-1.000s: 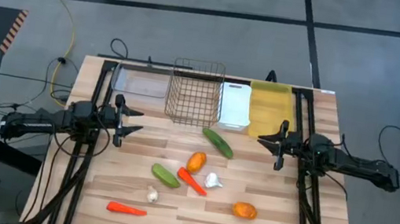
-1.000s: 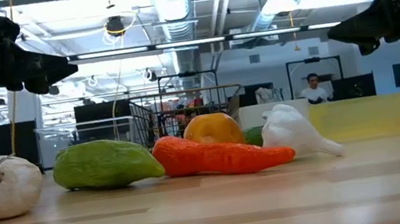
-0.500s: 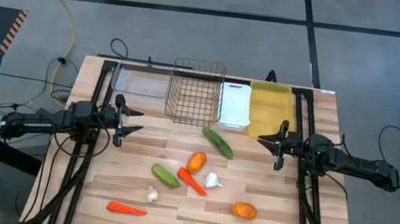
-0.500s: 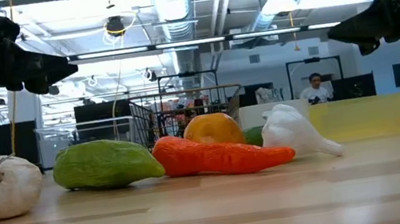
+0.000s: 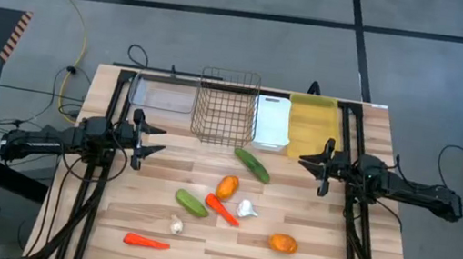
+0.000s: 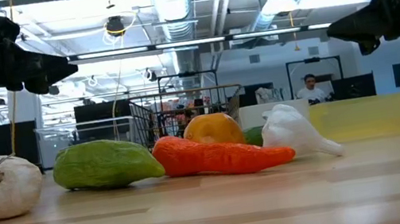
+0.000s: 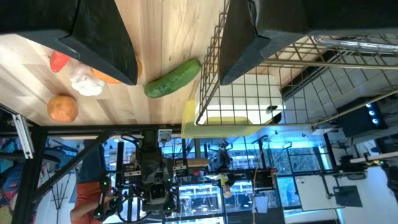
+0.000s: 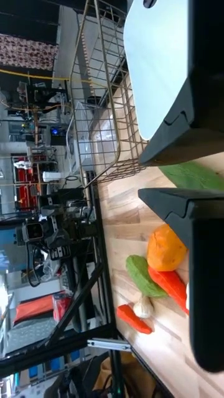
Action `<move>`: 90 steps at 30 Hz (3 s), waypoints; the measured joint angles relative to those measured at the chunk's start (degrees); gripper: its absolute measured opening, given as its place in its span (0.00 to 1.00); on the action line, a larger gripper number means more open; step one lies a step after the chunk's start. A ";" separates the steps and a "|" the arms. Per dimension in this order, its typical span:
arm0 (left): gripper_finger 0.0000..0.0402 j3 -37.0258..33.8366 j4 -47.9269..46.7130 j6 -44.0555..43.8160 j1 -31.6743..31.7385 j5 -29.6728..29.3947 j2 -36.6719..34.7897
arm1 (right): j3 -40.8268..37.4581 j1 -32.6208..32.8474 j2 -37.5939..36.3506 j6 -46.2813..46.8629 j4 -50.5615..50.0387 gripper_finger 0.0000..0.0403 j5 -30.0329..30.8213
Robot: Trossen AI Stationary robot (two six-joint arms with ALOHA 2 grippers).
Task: Sort produce into baskets
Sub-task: Put the bottom potato into the yellow bin
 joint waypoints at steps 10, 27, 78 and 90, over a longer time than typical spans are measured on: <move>0.53 0.02 0.17 0.00 0.02 -1.33 0.00 | 0.01 0.00 0.00 2.42 0.15 0.59 4.65; 0.53 0.02 0.20 0.00 0.02 -1.43 0.01 | 9.09 5.60 1.93 3.88 -0.18 0.75 4.45; 0.53 0.02 0.59 -0.11 0.02 -3.67 0.00 | 80.20 45.74 97.15 44.54 -62.59 0.75 2.54; 0.53 0.02 0.59 -0.62 0.00 -3.61 0.02 | 80.11 46.27 102.38 44.50 -67.03 0.75 -0.07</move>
